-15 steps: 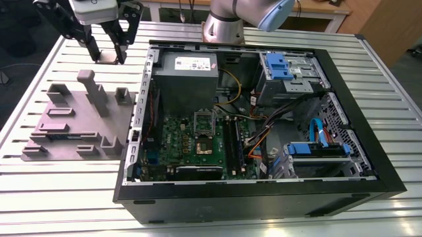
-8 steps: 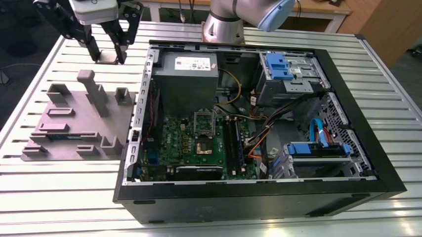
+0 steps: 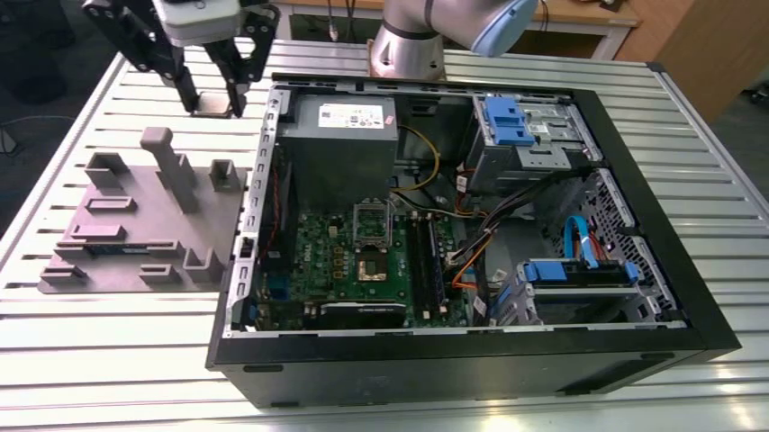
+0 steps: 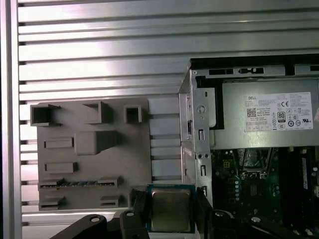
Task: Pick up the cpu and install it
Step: 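Pick up the cpu and move it towards the insertion slot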
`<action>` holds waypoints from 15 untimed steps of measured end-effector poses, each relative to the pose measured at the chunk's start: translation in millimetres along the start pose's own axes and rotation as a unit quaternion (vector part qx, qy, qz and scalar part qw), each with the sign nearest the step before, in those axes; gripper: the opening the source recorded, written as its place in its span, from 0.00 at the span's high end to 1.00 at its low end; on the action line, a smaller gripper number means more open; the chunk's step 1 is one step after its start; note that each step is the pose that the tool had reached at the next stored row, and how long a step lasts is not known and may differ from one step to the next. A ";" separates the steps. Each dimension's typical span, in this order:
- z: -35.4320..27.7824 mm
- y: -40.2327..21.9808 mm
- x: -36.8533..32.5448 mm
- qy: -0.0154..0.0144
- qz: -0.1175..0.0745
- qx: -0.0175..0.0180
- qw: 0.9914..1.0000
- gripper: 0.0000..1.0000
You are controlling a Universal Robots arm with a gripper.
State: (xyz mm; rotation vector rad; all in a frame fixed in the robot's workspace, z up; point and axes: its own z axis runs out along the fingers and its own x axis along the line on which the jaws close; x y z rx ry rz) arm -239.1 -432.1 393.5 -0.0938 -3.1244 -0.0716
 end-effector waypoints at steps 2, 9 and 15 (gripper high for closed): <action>-0.1 0.0 -6.9 0.000 0.000 0.000 1.000 0.53; 0.2 -10.0 -13.4 0.000 0.000 0.000 1.000 0.53; -0.1 -10.2 -38.4 0.000 0.000 0.000 1.000 0.53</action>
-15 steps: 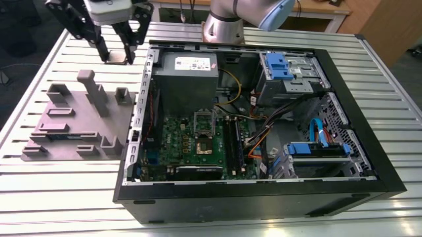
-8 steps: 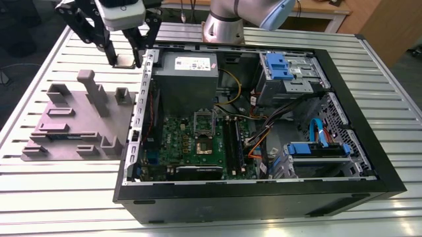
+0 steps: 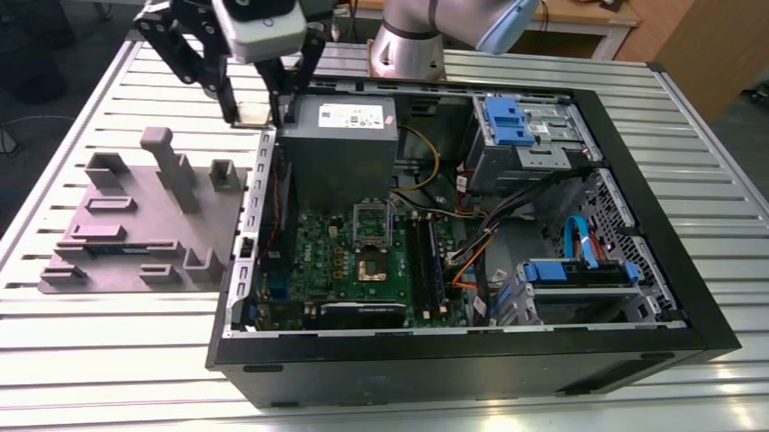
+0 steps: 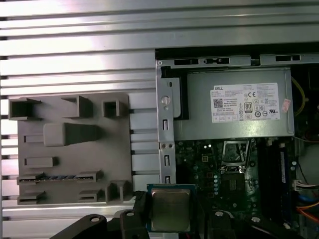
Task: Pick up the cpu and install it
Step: 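Pick up the cpu and move it towards the insertion slot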
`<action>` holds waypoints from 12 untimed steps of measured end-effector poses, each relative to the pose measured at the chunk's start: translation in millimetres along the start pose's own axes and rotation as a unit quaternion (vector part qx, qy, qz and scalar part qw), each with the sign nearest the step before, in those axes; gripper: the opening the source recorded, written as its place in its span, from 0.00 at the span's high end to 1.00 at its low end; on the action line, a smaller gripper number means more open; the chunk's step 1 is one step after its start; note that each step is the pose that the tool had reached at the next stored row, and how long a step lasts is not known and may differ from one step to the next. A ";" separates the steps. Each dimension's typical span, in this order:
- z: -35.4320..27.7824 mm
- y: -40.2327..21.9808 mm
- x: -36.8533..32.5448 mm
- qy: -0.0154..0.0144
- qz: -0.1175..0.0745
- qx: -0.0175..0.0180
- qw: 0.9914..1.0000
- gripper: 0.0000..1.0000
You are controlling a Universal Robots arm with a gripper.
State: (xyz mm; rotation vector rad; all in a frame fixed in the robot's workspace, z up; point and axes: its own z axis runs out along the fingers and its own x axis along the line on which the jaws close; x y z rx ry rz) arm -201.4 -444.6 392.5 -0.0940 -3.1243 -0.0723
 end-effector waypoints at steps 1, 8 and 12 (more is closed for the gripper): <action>0.0 0.2 -4.5 0.000 0.000 0.000 1.000 0.53; -0.1 2.1 -36.5 0.000 0.000 0.000 1.000 0.53; 0.0 3.2 -54.7 0.000 0.000 0.000 1.000 0.53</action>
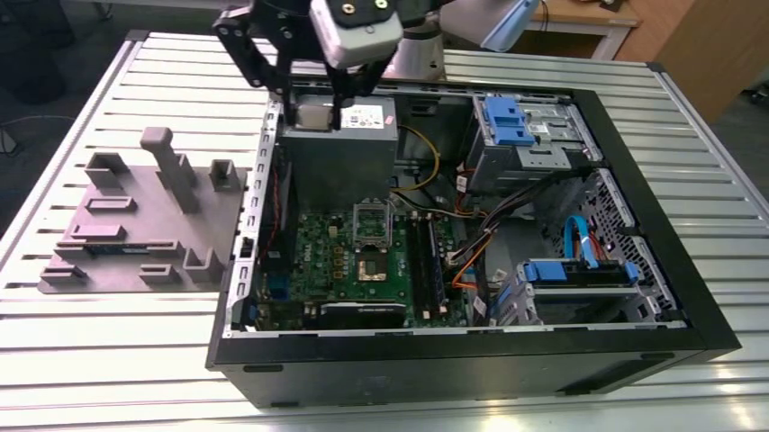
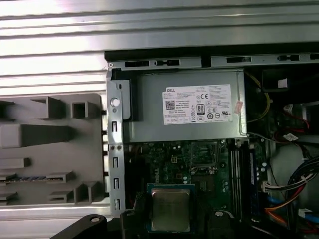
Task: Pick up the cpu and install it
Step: 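Pick up the cpu and move it towards the insertion slot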
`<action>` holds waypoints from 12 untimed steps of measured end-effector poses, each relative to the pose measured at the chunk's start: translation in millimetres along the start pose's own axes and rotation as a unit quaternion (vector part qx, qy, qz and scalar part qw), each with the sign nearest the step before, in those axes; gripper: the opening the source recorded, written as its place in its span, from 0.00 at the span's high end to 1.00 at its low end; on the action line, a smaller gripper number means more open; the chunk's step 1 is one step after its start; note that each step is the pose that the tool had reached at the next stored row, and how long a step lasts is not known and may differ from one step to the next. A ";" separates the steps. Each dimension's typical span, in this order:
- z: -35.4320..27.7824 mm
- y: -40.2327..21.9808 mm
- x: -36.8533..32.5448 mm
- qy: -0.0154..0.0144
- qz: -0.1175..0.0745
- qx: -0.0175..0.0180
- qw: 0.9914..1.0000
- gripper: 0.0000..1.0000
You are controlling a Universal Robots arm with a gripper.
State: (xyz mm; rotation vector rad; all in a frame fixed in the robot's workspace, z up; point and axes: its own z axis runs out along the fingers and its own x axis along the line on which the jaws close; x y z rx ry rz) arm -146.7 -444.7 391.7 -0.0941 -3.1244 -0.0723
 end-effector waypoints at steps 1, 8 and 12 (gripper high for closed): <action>0.1 0.2 -4.5 0.000 0.000 0.000 1.000 0.53; 1.1 1.6 -36.4 0.000 0.000 0.000 1.000 0.53; 2.2 2.6 -54.4 0.000 0.000 0.000 1.000 0.53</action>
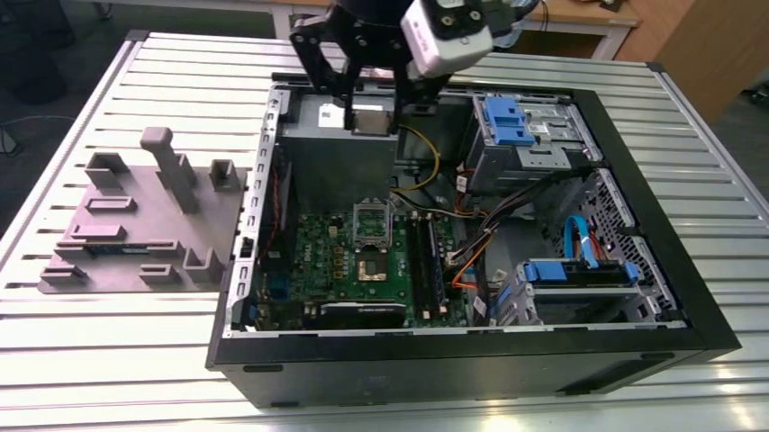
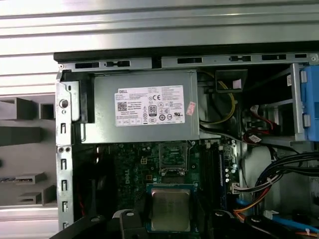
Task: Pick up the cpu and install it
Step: 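Pick up the cpu and move it towards the insertion slot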
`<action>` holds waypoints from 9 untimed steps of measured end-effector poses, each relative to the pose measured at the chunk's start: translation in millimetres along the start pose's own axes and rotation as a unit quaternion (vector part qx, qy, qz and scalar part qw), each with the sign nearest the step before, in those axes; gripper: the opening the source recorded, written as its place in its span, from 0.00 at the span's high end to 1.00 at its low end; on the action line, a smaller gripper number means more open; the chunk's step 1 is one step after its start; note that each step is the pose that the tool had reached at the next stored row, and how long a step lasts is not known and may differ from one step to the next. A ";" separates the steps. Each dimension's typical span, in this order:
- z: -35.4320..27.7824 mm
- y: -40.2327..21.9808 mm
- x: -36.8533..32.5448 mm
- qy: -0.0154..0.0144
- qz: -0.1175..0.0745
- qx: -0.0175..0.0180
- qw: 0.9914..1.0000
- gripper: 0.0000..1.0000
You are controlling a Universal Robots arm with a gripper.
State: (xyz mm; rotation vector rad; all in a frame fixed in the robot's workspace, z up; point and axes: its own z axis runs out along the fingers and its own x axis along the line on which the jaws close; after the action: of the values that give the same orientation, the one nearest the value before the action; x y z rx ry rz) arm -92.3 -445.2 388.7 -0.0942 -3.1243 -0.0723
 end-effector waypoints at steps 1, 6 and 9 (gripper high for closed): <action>0.3 0.1 -4.4 0.000 0.000 0.000 1.000 0.53; 0.8 0.0 -11.4 0.000 0.000 0.000 1.000 0.53; 0.8 0.1 -12.0 0.000 0.000 0.000 1.000 0.53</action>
State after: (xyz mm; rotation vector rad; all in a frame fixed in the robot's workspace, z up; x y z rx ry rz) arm -80.3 -445.8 387.8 -0.0941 -3.1243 -0.0722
